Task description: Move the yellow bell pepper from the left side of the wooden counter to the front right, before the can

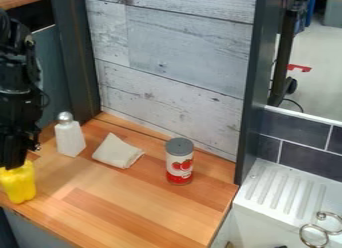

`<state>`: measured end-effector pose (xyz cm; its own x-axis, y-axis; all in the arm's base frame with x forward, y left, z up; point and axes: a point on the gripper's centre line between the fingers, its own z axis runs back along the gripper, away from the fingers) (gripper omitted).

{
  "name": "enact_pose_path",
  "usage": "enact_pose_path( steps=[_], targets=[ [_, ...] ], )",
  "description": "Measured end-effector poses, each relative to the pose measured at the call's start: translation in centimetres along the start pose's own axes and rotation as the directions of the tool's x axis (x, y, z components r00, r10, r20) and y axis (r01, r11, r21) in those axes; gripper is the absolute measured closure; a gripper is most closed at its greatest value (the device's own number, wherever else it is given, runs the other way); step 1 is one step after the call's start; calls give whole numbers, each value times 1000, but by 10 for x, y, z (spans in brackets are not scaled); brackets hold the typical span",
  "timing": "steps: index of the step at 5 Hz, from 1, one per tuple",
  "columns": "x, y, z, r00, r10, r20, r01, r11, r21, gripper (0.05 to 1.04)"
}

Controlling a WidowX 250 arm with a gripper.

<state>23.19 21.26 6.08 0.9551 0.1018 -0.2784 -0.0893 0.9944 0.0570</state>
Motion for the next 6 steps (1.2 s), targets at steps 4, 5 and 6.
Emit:
enact_pose_path(
  steps=[4, 5, 6],
  targets=[
    [-19, -102, 60, 982, -181, 59, 179, 983, 36, 978],
    [-30, -138, 42, 958, -287, -3, 287, 958, 14, 978],
    [-32, -174, 35, 912, -411, 14, 411, 912, 3, 978]
  ],
)
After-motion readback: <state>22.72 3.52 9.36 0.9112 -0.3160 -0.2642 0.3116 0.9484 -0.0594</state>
